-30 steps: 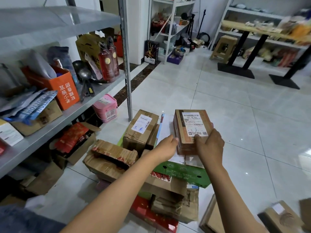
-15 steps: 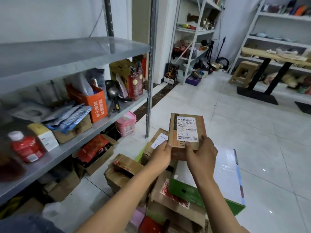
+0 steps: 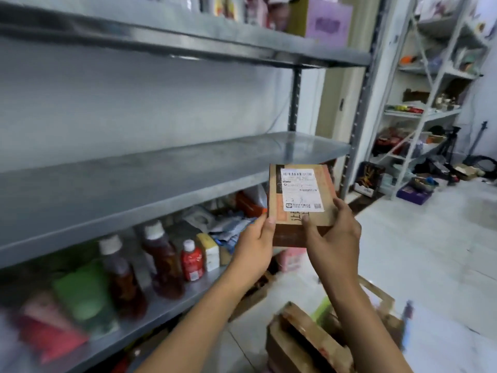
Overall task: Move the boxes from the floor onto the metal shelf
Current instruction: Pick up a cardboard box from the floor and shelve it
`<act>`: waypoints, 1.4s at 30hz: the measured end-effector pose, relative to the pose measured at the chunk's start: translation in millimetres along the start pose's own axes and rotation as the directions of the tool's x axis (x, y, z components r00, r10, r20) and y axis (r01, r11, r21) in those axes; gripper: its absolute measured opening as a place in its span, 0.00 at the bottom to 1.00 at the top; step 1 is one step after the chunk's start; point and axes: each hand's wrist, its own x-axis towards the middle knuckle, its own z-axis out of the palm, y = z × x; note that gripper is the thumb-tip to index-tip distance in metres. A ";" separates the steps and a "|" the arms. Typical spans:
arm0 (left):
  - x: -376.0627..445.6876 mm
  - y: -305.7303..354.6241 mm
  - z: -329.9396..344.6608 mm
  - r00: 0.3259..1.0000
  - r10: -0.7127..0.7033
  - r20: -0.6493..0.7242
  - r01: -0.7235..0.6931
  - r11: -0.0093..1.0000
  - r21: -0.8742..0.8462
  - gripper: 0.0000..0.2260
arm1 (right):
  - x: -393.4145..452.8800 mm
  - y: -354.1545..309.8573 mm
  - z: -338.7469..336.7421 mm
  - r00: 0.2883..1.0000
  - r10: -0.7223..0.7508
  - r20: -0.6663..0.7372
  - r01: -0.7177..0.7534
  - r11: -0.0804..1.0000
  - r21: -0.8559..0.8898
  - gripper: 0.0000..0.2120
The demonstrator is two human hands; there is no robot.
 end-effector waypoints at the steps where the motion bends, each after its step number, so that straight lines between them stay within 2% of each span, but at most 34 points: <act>1: -2.8 9.2 -18.5 1.000 0.016 -0.023 -0.015 0.999 0.028 0.16 | -0.4 -15.5 6.4 1.000 -0.016 0.016 0.016 1.000 0.027 0.30; 4: -7.9 29.3 -71.4 0.986 0.086 -0.142 -0.068 0.990 0.124 0.15 | -2.5 -61.1 27.2 0.996 -0.062 0.068 0.053 0.992 0.118 0.30; 6: -11.9 38.7 -106.6 0.967 0.128 -0.220 -0.086 0.978 0.192 0.18 | -7.3 -91.8 41.9 0.990 -0.096 0.104 0.077 0.981 0.180 0.30; 8: -14.1 47.2 -139.7 0.953 0.134 -0.271 -0.064 0.965 0.254 0.20 | -13.4 -119.2 56.0 0.983 -0.129 0.132 0.099 0.971 0.217 0.29; 13: -20.6 66.4 -219.0 0.918 0.135 -0.372 -0.013 0.949 0.314 0.16 | -32.1 -179.0 99.4 0.957 -0.197 0.214 0.122 0.940 0.319 0.27; 19: -49.3 60.9 -304.6 0.829 0.111 -0.548 0.095 0.938 0.334 0.18 | -66.6 -242.6 160.6 0.902 -0.268 0.338 0.104 0.896 0.431 0.27; 23: -76.2 55.5 -366.5 0.720 0.082 -0.689 0.234 0.906 0.352 0.15 | -106.2 -288.7 197.7 0.836 -0.336 0.435 0.079 0.857 0.510 0.29; 26: -104.0 55.7 -413.2 0.633 0.095 -0.768 0.335 0.861 0.382 0.15 | -142.2 -324.4 221.6 0.761 -0.385 0.522 0.057 0.841 0.538 0.25; 32: -160.3 49.4 -498.0 0.454 0.124 -0.882 0.402 0.855 0.327 0.16 | -214.7 -391.3 260.9 0.631 -0.489 0.602 0.041 0.796 0.603 0.22; 38: -213.8 43.0 -558.1 0.359 0.097 -0.928 0.488 0.828 0.276 0.16 | -262.7 -444.4 290.5 0.513 -0.468 0.720 -0.122 0.790 0.600 0.28; 42: -240.4 35.4 -585.2 0.303 0.076 -0.950 0.538 0.809 0.236 0.17 | -290.2 -464.8 298.3 0.432 -0.503 0.748 -0.120 0.790 0.601 0.30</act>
